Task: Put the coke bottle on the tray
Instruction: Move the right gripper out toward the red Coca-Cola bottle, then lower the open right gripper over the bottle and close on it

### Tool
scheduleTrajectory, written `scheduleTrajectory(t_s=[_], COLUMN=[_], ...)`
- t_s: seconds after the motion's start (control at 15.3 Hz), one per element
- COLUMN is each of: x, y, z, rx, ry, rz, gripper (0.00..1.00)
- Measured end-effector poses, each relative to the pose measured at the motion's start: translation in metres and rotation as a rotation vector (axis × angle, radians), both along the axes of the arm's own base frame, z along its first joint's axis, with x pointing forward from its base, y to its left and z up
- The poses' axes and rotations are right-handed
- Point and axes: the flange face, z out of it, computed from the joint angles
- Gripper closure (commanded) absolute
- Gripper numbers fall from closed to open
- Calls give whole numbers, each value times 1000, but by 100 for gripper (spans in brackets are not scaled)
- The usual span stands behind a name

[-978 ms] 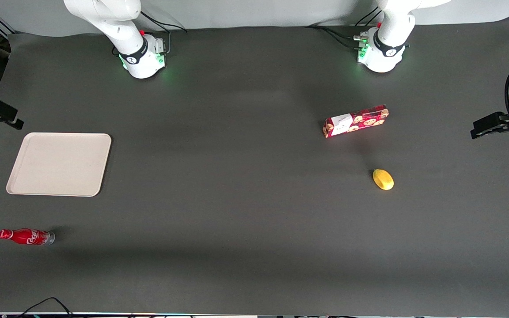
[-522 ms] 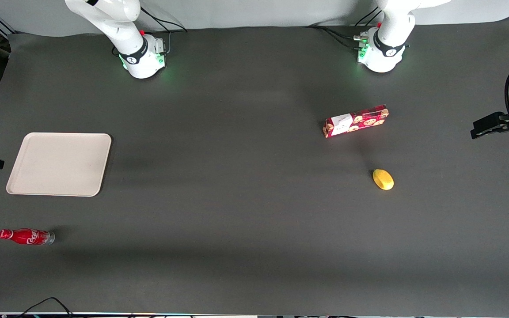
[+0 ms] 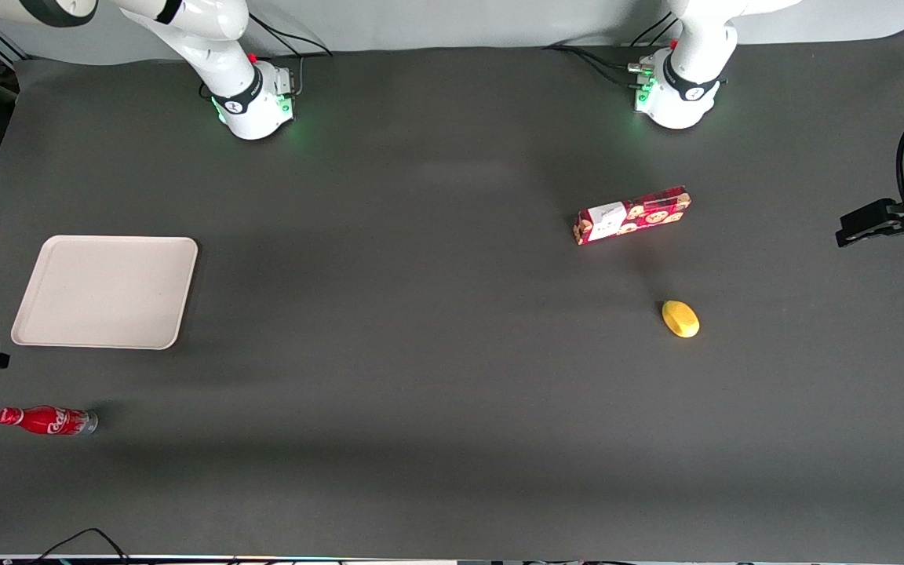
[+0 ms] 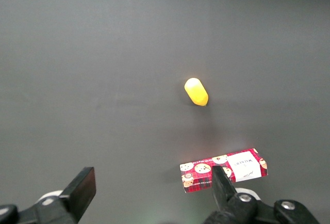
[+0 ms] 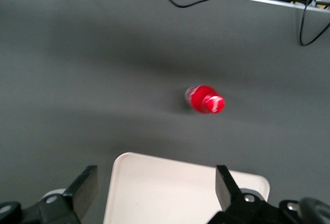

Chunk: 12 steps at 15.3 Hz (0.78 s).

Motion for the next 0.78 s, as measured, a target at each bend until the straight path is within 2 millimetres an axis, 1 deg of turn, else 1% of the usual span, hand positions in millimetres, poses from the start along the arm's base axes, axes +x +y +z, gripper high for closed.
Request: scheduleTrajectory(t_s=[0.2, 0.26, 0.46, 0.78], x=[15, 18, 28, 37], y=[-27, -32, -39, -47], z=[-33, -44, -74, -114], rx=[-17, -20, -24, -31], ry=[-40, -48, -56, -73], rz=[18, 21, 25, 31], gripper=[0, 0, 0, 0])
